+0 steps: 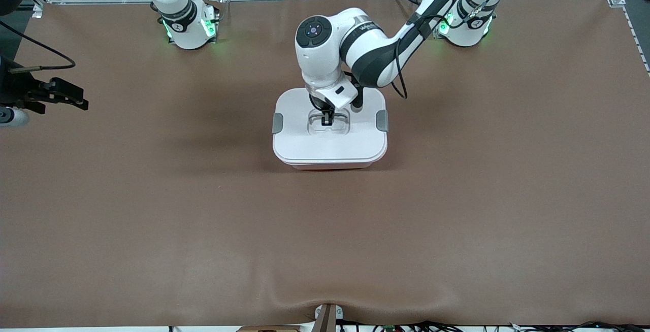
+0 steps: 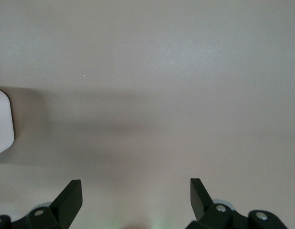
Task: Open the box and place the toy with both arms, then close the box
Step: 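Lower the lid onto the box and press it down with the left gripper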
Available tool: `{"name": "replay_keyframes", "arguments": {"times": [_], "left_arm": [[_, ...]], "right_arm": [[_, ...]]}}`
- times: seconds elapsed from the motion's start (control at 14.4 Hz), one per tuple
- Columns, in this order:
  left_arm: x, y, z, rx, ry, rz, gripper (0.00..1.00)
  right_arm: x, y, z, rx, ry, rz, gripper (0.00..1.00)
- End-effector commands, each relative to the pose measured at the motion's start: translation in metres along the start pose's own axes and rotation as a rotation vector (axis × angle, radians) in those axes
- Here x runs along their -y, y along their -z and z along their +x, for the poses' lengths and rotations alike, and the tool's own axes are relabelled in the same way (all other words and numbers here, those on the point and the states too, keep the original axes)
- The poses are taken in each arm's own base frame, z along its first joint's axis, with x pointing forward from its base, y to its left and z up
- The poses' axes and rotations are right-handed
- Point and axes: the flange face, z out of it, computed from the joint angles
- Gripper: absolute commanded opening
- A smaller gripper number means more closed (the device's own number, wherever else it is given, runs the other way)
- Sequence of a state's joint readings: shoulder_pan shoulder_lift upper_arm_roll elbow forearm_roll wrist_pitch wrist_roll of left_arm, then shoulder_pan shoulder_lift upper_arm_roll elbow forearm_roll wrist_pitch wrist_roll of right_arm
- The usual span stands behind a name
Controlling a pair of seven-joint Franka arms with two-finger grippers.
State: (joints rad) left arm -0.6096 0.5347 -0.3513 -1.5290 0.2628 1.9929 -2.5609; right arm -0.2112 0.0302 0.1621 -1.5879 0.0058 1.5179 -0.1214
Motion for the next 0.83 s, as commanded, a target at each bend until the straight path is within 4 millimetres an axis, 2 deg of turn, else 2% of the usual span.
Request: {"name": "replay_keyframes", "arguments": {"times": [0.0,0.49,0.76], "left_arm": [[0.000,0.005,0.006,0.012,0.030,0.009,0.00],[0.002,-0.003,0.006,0.002,0.026,0.017,0.00],[0.005,-0.010,0.008,-0.012,0.023,0.027,0.00]], "right_arm": [[0.001,0.005,0.003,-0.005,-0.003,-0.016,1.00],[0.009,0.011,0.005,-0.027,-0.084,-0.012,1.00],[0.004,0.012,0.004,-0.027,-0.096,0.007,1.00]]}}
